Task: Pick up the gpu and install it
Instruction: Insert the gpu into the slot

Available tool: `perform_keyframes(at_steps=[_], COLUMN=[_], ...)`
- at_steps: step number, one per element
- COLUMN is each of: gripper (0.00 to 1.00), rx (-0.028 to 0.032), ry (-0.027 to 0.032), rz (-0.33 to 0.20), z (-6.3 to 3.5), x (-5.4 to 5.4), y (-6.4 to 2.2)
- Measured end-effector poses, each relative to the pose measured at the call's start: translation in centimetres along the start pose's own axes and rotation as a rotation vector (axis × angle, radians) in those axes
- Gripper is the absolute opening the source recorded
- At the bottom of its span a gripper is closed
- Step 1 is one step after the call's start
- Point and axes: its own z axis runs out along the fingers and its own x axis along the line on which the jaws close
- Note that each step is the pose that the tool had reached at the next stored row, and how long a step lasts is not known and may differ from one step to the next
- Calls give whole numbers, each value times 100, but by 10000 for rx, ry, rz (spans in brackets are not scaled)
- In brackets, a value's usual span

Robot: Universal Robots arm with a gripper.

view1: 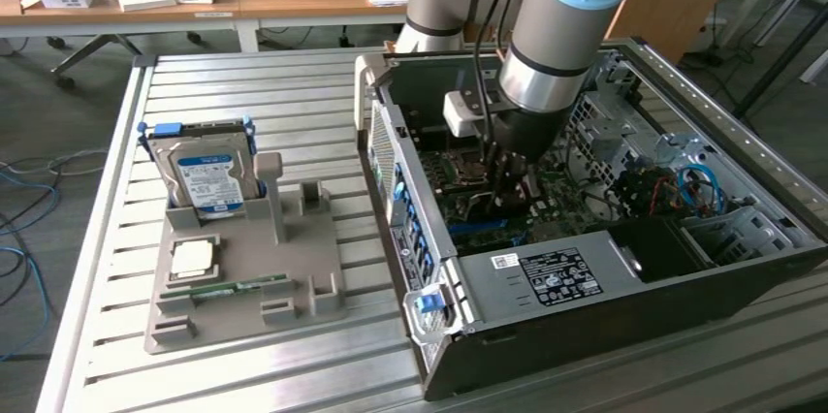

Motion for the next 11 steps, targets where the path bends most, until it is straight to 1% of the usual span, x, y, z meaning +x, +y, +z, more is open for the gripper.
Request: perform_keyframes(at_steps=[11], gripper=[26], rx=[1], ry=[1], rz=[0], z=[14], x=[0], y=[3])
